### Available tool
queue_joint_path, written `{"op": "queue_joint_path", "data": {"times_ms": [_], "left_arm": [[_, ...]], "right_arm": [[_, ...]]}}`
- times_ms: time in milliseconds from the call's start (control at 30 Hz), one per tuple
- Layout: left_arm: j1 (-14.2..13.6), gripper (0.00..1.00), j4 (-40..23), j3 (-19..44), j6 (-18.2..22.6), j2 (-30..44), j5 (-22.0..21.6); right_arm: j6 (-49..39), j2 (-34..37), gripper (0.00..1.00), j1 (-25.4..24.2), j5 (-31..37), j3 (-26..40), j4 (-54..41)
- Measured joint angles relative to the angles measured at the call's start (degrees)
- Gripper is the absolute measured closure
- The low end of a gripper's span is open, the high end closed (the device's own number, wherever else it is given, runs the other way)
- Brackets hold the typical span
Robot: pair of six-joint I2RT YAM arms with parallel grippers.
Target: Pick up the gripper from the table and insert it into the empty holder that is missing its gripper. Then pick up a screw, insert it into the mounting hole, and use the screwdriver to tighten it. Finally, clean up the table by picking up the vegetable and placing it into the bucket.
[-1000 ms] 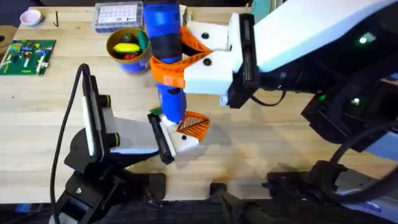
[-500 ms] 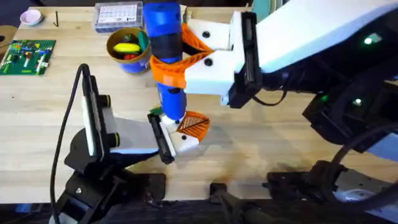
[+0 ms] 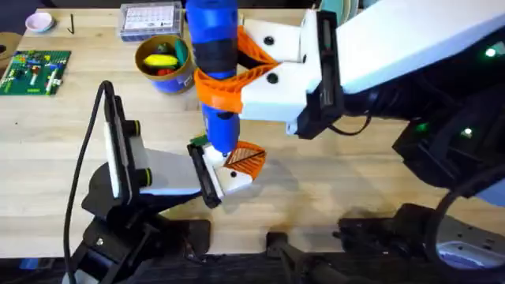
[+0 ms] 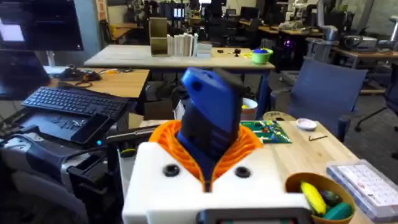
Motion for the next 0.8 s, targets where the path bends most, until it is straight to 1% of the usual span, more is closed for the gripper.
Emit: {"op": "queue_joint_path", "data": {"times_ms": [267, 800], "left_arm": [[0.0, 0.997, 0.0, 0.0, 0.0, 0.0, 0.0], [0.0, 0.997, 0.0, 0.0, 0.0, 0.0, 0.0]], "right_arm": [[0.0, 0.6, 0.979, 0.0, 0.0, 0.0, -0.8], [0.0, 1.1, 0.979, 0.0, 0.0, 0.0, 0.5]]}}
